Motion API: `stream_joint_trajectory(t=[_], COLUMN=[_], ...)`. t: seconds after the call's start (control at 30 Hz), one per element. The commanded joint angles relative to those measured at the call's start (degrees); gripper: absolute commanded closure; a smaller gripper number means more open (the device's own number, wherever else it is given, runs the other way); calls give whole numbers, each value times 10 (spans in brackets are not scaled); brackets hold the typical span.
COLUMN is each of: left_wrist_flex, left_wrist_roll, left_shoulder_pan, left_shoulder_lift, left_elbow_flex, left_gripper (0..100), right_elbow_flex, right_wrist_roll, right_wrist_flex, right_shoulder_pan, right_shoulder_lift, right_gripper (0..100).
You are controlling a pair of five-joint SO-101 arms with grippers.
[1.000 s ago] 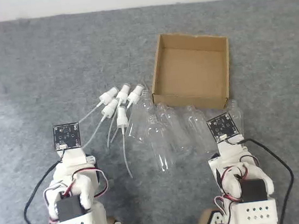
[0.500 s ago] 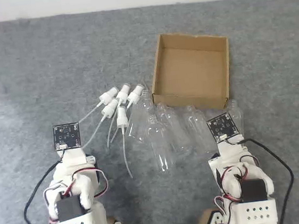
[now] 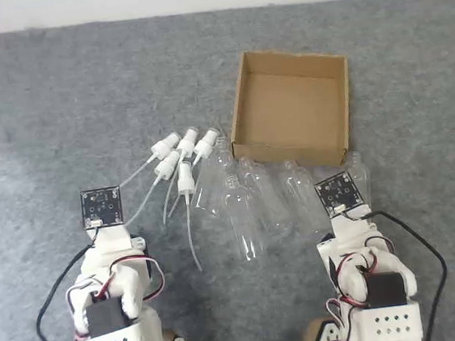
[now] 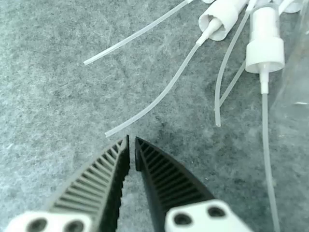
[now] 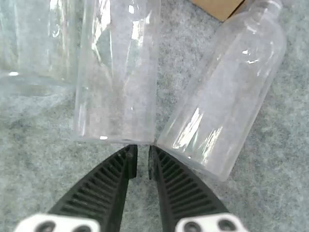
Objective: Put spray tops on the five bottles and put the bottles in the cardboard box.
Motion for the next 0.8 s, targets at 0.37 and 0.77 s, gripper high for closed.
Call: stream_joint_trajectory(t=[0.37,0.77], left_wrist_flex=[1,1], left_wrist_roll=[-1,-1], left_shoulder_pan=[-1,-1], left_shoulder_lift=[-5,-5], left_elbow_flex=[-7,-7], left_gripper=[987,987], right_elbow_flex=[-5,-75], right_wrist_roll=[17,127], right_wrist_flex=[9,-21], right_shoulder_pan=[19,70], right_shoulder_lift=[-8,-9], right_gripper=[966,862])
